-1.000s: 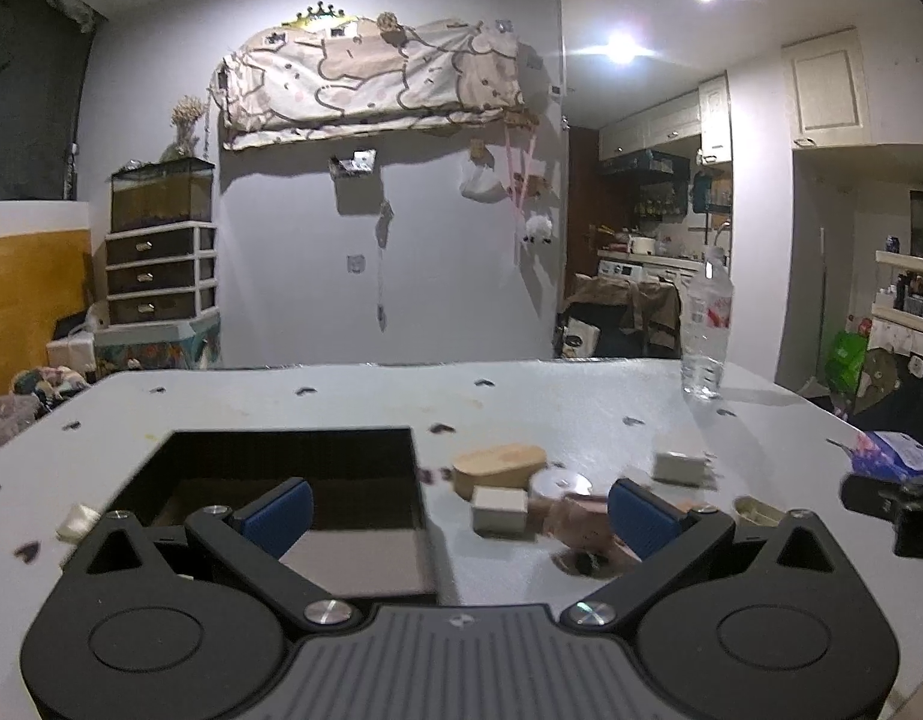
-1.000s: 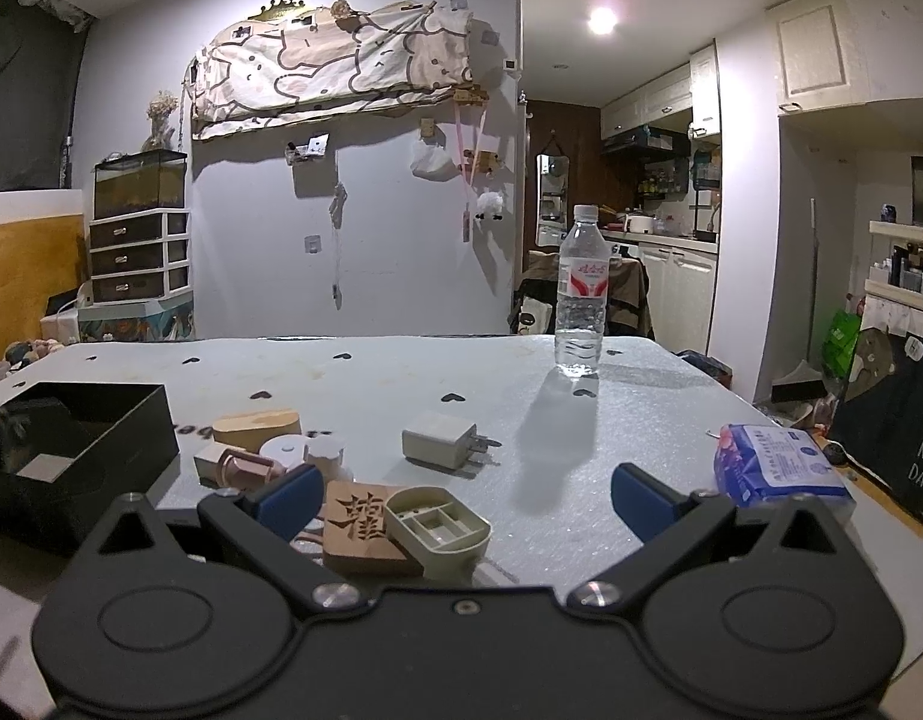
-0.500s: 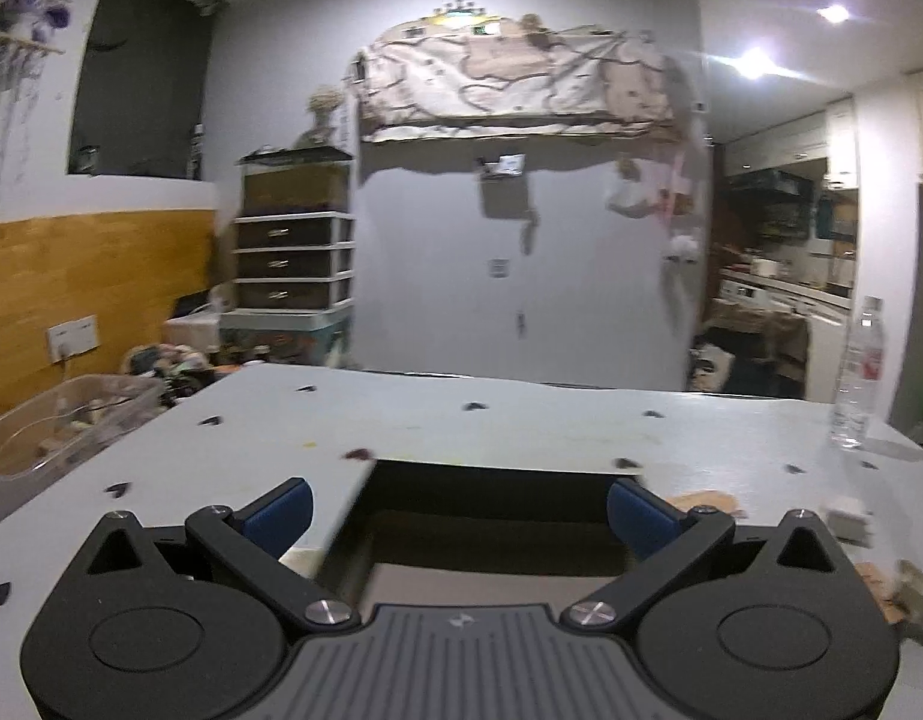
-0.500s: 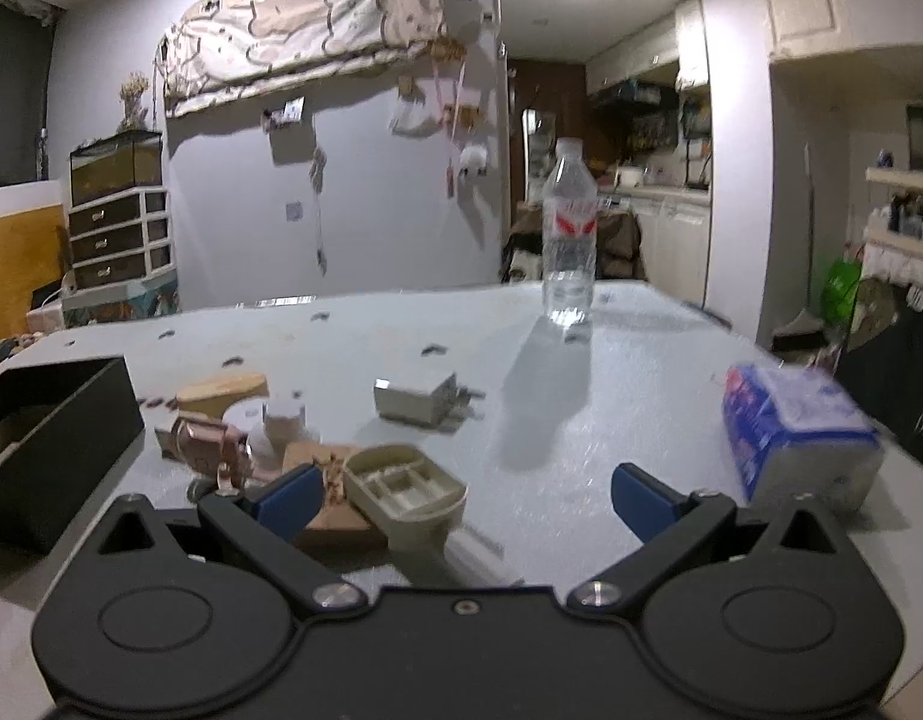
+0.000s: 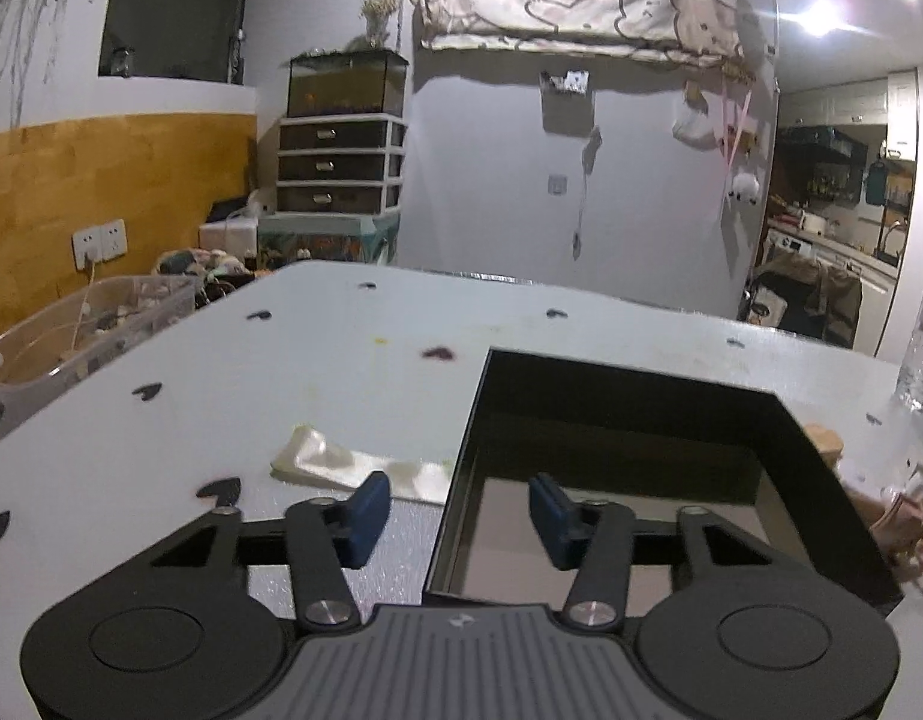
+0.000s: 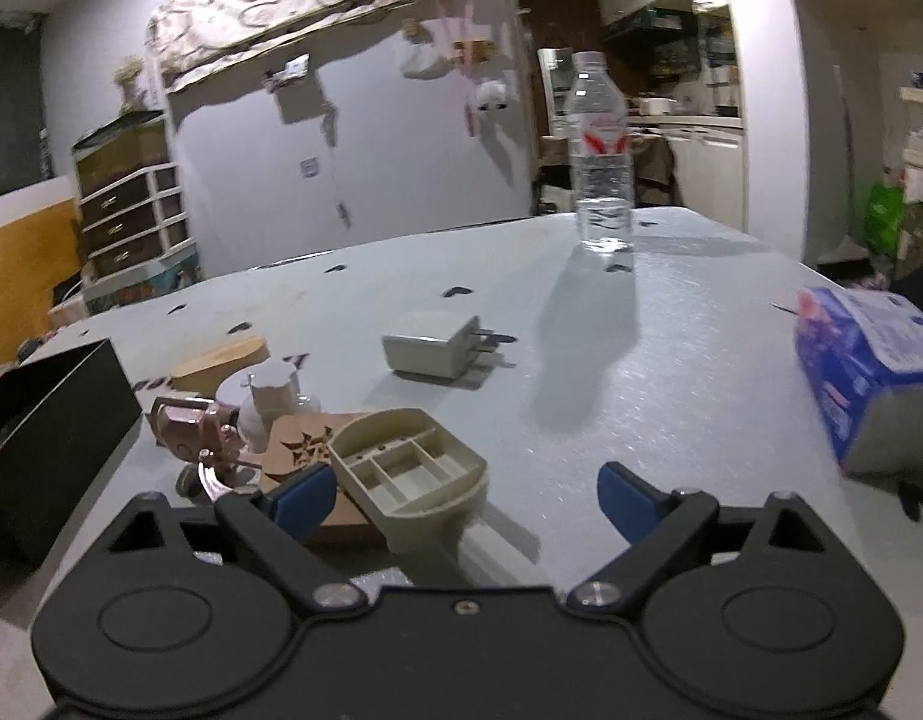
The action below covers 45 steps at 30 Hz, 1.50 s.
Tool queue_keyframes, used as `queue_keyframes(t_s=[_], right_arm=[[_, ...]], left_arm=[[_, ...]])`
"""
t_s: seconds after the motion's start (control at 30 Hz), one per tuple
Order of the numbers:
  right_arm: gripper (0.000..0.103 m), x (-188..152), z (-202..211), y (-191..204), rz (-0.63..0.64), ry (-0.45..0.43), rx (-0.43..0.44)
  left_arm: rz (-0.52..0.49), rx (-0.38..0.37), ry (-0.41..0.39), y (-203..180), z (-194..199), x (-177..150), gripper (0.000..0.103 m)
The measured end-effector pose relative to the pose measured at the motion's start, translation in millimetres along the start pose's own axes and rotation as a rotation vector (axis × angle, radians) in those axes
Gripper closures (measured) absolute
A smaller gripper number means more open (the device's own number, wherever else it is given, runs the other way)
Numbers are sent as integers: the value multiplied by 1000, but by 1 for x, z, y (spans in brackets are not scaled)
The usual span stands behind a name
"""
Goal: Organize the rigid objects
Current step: 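Move the left gripper to the black box wall while the right gripper approaches the beige tray, then grasp the beige compartment tray with the right gripper while the left gripper clamps the box wall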
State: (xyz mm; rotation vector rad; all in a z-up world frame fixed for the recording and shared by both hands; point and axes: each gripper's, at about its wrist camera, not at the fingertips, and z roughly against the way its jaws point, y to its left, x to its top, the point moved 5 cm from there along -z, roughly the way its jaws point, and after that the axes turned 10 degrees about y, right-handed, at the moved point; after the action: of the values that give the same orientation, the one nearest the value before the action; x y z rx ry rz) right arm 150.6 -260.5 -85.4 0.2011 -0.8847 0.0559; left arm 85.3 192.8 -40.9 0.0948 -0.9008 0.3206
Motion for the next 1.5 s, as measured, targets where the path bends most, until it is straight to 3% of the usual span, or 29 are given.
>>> queue_keyframes(t_s=[0.13, 0.27, 0.33, 0.43, 0.5, 0.7, 0.8, 1.0, 1.2, 1.37, 1.5], right_arm=[[11, 7, -9, 2, 80, 8, 62], [19, 11, -22, -2, 73, 89, 148], [23, 12, -24, -2, 73, 104, 165], [35, 14, -24, 1, 85, 91, 157], [42, 14, -23, 3, 88, 91, 153], [47, 16, -16, 8, 117, 88, 102], [49, 24, -3, 19, 137, 58, 122], [53, 54, 13, 76, 250, 11, 200], [53, 83, 19, 155, 377, 14, 367], [53, 107, 18, 213, 362, 83, 519], [53, 114, -1, 262, 334, 210, 597]], left_arm=[[-2, -13, 20, 3, -8, -1, 59], [4, -34, 33, 6, -16, 0, 64], [5, -46, 44, 5, -20, 1, 74], [15, -56, 62, 6, -26, 1, 88], [19, -52, 63, 6, -29, 1, 91], [18, -51, 51, 7, -29, 2, 97], [21, -55, 42, 7, -29, 2, 98], [52, -71, 21, 7, -27, -2, 98], [55, -91, 15, 2, -26, -2, 99], [50, -101, 13, 1, -26, -1, 98], [47, -100, 13, 2, -26, -1, 99]])
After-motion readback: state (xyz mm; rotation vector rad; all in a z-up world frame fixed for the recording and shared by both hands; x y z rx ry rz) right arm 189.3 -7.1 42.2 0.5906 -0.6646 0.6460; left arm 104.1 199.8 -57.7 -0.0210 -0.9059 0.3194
